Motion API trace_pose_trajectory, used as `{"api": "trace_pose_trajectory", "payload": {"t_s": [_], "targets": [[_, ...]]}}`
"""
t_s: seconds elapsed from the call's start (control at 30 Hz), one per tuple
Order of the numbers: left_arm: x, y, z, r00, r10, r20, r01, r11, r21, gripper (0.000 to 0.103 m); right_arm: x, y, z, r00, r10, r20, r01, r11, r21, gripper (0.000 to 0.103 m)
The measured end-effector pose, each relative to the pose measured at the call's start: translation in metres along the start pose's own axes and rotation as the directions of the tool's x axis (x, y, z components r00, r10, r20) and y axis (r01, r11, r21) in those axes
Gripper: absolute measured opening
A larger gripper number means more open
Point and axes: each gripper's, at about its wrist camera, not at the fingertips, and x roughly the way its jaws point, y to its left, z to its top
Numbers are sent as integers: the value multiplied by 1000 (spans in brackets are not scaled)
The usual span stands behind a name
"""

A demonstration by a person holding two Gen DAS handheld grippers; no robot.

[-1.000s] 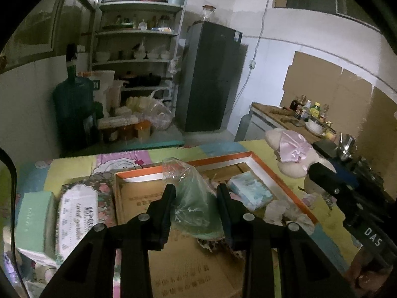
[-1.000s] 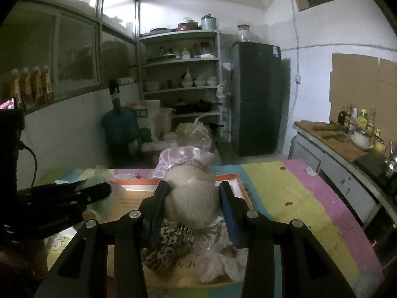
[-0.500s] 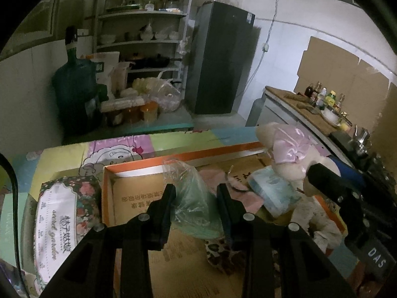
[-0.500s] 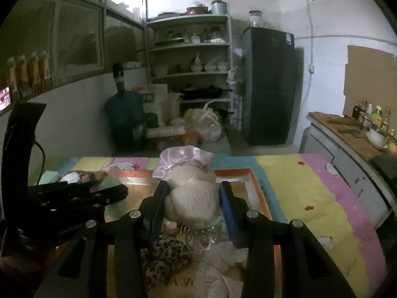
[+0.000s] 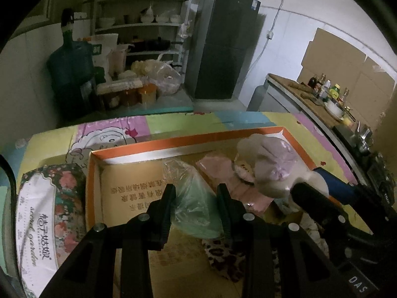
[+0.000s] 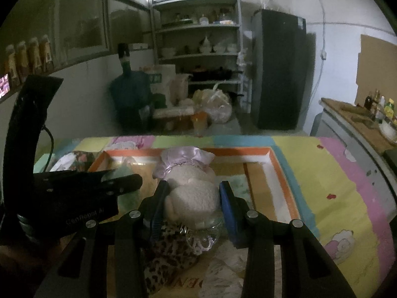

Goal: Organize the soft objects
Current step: 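Open both tools to release the plastic bag and fluffy bundle into the box, then move both tools back from the box toward the items on the bed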

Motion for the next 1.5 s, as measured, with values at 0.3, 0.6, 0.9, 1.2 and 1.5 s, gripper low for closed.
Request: {"api": "trace_pose_trajectory", "payload": {"t_s": [0.3,0.6,0.9,1.2,1.5], "targets": [[6,0,1,1000,-4,-19,4,1000,-4,35,2,2,-4,1000,3,-17,-3,1000,-4,43],[9,1,2,1000,-4,-22,3,1000,-7,35,12,3,-5,999,7,-53,-7,1000,-7,43],[12,2,1,1000,8,-19,-8,1000,-13,52,14,-4,-6,998,34,-55,-33,999,26,49],[5,0,-1,1000,21,0,-21,1000,0,68,6,-6,-5,999,43,-13,-43,998,50,55],[-14,-5,-1,998,46,51,-46,999,9,69,-14,-11,-3,998,31,60,-36,996,86,58]]}}
